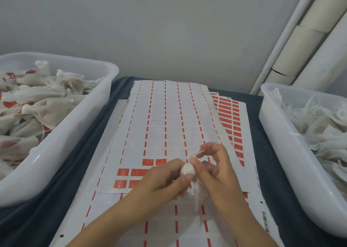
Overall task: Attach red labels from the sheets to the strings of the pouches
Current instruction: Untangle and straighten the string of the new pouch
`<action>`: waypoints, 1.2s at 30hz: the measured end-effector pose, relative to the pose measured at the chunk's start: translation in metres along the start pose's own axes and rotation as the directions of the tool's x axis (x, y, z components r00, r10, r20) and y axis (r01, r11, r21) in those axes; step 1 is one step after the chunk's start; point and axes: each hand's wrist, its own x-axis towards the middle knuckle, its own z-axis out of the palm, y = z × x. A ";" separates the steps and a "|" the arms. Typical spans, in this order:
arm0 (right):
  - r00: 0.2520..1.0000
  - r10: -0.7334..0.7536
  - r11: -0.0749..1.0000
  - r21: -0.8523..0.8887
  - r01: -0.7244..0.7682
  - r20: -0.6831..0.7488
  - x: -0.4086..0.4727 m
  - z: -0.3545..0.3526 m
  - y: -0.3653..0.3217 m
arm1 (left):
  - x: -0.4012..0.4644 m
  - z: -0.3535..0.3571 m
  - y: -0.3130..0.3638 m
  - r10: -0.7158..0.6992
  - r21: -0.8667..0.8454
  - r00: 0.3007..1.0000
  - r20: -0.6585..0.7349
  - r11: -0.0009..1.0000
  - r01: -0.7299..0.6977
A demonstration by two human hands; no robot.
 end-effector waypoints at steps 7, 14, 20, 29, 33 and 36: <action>0.998 -0.036 0.992 -0.115 0.041 0.042 0.001 -0.005 -0.001 | -0.001 -0.001 -0.002 0.014 0.015 1.000 0.011 1.000 -0.015; 0.969 -0.199 0.940 -0.251 0.231 0.146 0.000 -0.005 0.000 | 0.000 -0.006 -0.006 0.007 -0.001 0.998 -0.062 1.000 -0.007; 0.991 -0.033 0.995 -0.088 0.045 0.129 0.001 -0.006 -0.003 | 0.002 -0.003 -0.007 0.011 -0.002 0.999 -0.035 1.000 -0.011; 0.969 0.225 0.968 0.092 -0.235 0.106 0.001 -0.005 -0.001 | 0.000 0.001 -0.008 0.053 0.187 0.996 -0.066 0.982 -0.039; 0.992 0.074 0.995 -0.072 -0.067 0.098 -0.001 -0.005 -0.006 | 0.000 0.001 -0.006 0.036 0.117 0.994 -0.099 0.993 -0.024; 0.993 0.018 0.991 -0.132 -0.002 0.117 -0.002 -0.007 -0.007 | 0.001 0.001 -0.004 0.041 0.052 0.992 -0.119 0.998 -0.035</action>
